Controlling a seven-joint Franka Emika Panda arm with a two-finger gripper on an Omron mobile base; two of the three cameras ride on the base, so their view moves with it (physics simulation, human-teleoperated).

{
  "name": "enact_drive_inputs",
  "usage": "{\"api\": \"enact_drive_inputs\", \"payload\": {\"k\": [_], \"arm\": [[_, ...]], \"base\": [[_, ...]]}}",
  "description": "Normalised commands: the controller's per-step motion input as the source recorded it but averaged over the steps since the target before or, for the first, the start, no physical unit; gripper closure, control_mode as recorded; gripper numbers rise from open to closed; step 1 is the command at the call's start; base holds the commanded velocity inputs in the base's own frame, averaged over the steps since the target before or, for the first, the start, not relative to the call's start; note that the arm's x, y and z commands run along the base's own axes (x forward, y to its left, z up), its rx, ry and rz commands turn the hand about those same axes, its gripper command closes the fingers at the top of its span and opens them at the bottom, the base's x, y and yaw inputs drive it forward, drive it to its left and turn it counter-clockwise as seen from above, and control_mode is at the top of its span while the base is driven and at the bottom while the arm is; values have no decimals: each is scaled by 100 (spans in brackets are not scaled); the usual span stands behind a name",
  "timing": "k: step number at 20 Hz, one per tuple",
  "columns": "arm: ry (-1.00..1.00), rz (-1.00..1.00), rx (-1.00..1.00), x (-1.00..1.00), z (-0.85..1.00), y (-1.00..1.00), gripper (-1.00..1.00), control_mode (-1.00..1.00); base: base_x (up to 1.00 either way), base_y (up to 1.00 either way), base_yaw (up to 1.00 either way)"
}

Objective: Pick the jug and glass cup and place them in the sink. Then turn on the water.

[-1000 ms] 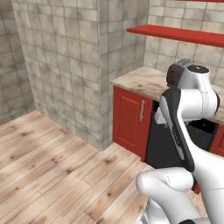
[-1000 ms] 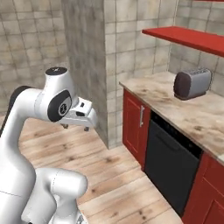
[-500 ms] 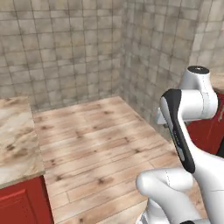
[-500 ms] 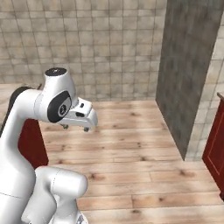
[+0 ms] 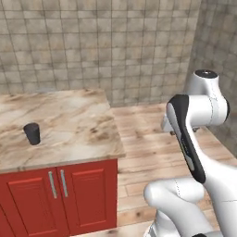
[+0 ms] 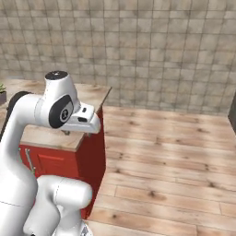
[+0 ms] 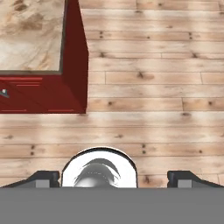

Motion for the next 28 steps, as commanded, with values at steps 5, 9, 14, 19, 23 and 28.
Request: {"api": "enact_drive_inputs", "payload": {"k": [5,9,14,19,23,28], "arm": [[0,0,0,0,0,0,-100,100],[0,0,0,0,0,0,-100,100],[0,0,0,0,0,0,-100,100],[0,0,0,0,0,0,-100,100],[0,0,0,0,0,0,-100,100],[0,0,0,0,0,0,-100,100]], "base": [[0,94,5],[0,77,0],[6,69,0],[17,77,0],[26,54,0],[34,33,-1]]}}
